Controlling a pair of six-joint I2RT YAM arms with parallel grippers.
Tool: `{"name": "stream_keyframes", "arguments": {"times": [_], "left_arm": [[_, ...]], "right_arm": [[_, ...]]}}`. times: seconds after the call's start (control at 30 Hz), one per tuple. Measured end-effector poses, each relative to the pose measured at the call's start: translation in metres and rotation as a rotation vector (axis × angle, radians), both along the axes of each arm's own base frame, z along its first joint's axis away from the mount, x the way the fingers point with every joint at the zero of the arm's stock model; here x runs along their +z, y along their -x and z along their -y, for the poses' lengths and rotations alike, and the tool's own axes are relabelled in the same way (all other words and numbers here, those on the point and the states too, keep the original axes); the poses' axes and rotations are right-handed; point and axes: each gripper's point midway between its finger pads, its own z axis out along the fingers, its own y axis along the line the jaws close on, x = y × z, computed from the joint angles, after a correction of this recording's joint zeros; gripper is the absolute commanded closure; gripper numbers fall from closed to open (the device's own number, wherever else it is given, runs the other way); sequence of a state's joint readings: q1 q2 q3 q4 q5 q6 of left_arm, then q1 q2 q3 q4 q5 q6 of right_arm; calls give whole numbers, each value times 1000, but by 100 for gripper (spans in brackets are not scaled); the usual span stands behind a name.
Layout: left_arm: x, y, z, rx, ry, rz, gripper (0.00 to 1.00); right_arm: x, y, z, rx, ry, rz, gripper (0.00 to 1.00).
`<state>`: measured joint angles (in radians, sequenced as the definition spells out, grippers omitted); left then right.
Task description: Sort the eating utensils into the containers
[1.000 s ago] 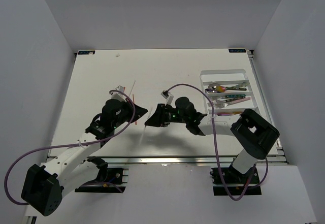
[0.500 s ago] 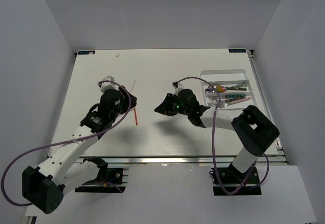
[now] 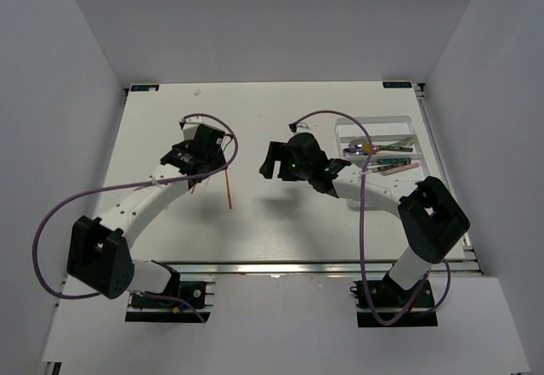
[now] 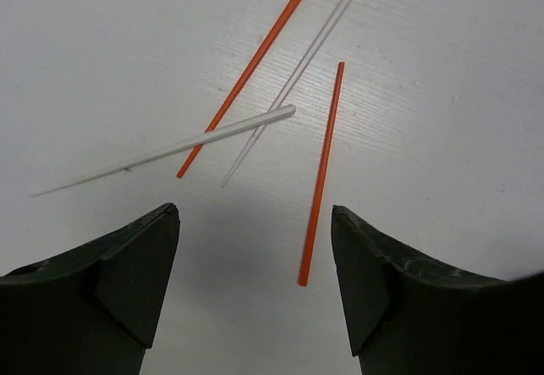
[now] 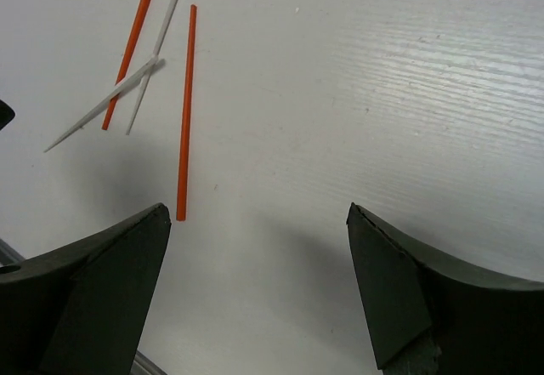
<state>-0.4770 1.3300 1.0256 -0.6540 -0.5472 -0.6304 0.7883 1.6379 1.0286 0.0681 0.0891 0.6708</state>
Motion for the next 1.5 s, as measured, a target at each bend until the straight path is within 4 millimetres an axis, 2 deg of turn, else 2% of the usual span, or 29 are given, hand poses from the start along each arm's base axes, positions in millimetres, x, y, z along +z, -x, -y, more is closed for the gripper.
{"name": "stream_keyframes", "arguments": {"times": [0.07, 0.17, 0.33, 0.43, 0.63, 0.8, 0.83, 0.93, 0.97, 1.0, 1.1, 1.3, 1.33, 1.4, 1.5], "left_arm": [[-1, -13, 2, -17, -14, -18, 14], [-8, -22, 5, -84, -15, -56, 20], [-21, -31, 14, -251, -48, -137, 20], [-24, -32, 20, -381, -90, -166, 21], [-27, -39, 26, -653, -140, -175, 25], [-46, -50, 37, -811, -90, -215, 27], [-52, -53, 42, -825, -66, -225, 23], [-71, -60, 56, -800, 20, -251, 22], [-76, -59, 60, -778, 49, -260, 11], [-81, -59, 63, -737, 73, -264, 10], [-89, -53, 74, -614, 80, -276, 10], [-101, -23, 114, -463, 4, -265, 13], [-105, -16, 116, -439, 0, -266, 14], [-114, -6, 108, -385, -12, -276, 14], [-115, -1, 82, -304, -62, -272, 5]], "right_arm": [[0, -2, 3, -8, 24, 4, 11], [-9, 3, 8, 10, 53, -7, 12], [-29, 17, 25, 57, 101, -34, 13], [-27, 20, 30, 86, 111, -21, 13], [-16, 28, 25, 174, 72, 9, 16], [-27, 53, 26, 259, 41, -25, 16], [-29, 56, 28, 267, 43, -32, 16], [-32, 59, 35, 258, 65, -32, 14], [-30, 58, 38, 244, 75, -26, 14], [-28, 56, 42, 226, 86, -16, 13], [-18, 49, 55, 164, 117, 19, 13], [1, 44, 77, 76, 137, 82, 13], [2, 45, 80, 69, 140, 85, 13], [3, 46, 84, 59, 145, 91, 13], [1, 47, 86, 53, 152, 89, 13]]}}
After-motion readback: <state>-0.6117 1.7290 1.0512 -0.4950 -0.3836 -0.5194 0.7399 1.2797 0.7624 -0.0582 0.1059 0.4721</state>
